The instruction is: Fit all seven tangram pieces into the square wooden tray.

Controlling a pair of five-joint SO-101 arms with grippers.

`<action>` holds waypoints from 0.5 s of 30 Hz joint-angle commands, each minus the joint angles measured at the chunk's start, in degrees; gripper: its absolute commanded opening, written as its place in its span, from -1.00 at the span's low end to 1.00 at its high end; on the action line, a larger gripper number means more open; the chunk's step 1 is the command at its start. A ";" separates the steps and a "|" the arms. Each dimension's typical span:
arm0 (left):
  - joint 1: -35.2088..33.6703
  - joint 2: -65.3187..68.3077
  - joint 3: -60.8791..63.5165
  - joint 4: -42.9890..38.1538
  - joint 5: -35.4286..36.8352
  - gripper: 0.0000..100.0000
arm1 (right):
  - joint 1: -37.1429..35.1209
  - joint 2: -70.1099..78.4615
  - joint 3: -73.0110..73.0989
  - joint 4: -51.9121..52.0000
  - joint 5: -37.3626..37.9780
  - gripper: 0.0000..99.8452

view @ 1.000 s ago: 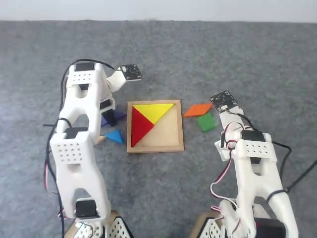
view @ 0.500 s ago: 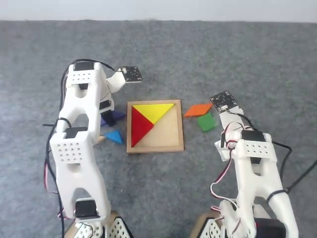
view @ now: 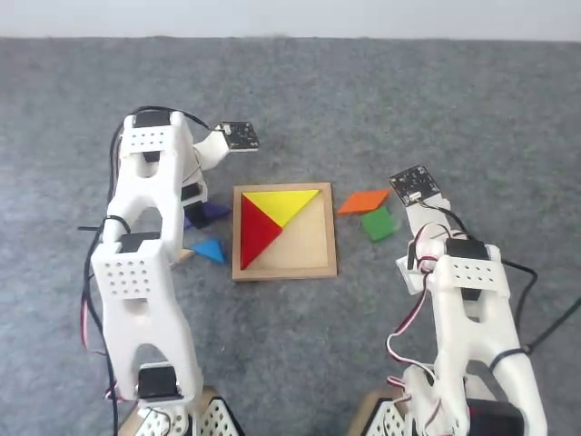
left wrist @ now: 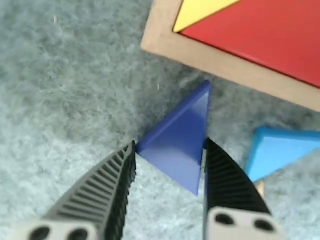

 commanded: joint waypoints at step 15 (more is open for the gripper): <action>2.99 -0.18 -2.68 -4.48 2.11 -0.48 | 0.75 0.22 -0.44 -1.01 -0.09 -0.98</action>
